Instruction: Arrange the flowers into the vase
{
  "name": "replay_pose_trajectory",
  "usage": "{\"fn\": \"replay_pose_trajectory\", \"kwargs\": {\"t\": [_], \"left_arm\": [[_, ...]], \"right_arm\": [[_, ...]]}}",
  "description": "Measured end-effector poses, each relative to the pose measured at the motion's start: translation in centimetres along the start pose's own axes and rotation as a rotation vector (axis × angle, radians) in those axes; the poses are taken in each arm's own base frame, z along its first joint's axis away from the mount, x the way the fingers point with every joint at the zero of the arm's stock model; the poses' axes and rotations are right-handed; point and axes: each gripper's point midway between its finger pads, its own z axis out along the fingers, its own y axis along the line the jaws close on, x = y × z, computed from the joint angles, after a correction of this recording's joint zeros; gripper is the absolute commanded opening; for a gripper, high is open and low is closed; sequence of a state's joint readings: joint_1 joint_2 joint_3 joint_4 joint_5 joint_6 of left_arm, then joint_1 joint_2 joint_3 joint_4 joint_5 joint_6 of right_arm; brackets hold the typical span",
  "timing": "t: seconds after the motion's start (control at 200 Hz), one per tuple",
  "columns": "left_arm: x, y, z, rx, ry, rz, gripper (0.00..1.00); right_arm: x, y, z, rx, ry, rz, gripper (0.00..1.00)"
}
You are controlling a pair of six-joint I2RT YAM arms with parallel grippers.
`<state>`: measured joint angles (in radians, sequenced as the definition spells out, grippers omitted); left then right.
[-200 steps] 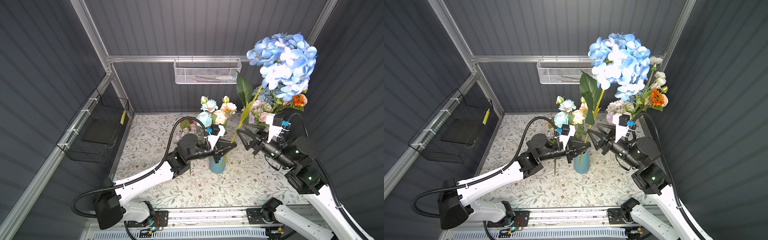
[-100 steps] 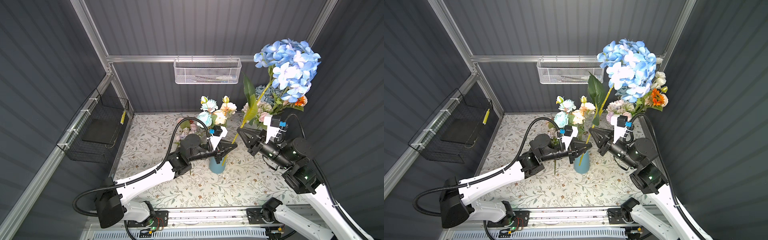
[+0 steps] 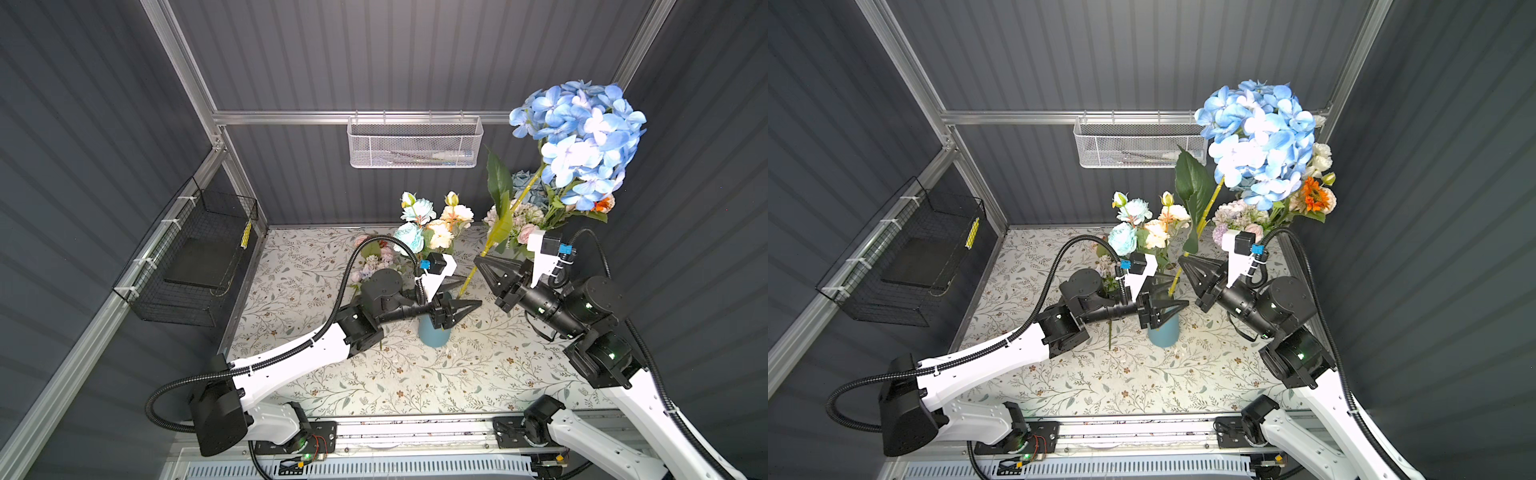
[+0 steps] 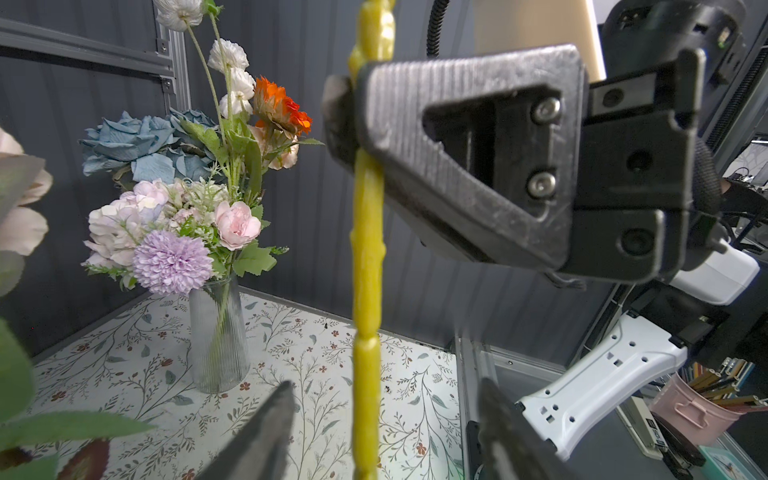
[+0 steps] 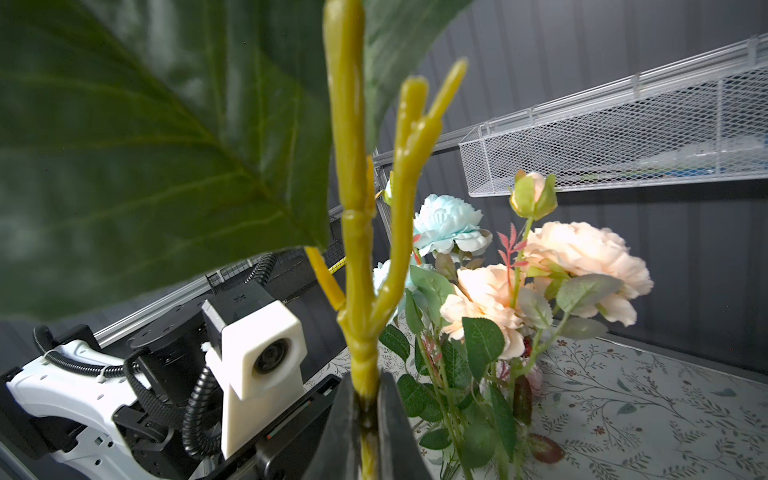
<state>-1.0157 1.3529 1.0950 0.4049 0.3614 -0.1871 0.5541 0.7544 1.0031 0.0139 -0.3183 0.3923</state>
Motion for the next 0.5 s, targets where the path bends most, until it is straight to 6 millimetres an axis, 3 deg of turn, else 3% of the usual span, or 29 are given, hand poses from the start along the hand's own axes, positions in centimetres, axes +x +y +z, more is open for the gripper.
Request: {"fn": "replay_pose_trajectory", "kwargs": {"t": [0.2,0.5], "left_arm": [[-0.9,0.3,-0.5,-0.033,-0.024,0.004,0.99],[-2.8,1.1,-3.6,-0.169,-0.079,0.037,0.99]], "right_arm": [[0.4,-0.7,-0.2,0.037,0.003,-0.013,0.00],[0.6,-2.9,-1.2,0.171,-0.002,-0.090,0.00]]}}
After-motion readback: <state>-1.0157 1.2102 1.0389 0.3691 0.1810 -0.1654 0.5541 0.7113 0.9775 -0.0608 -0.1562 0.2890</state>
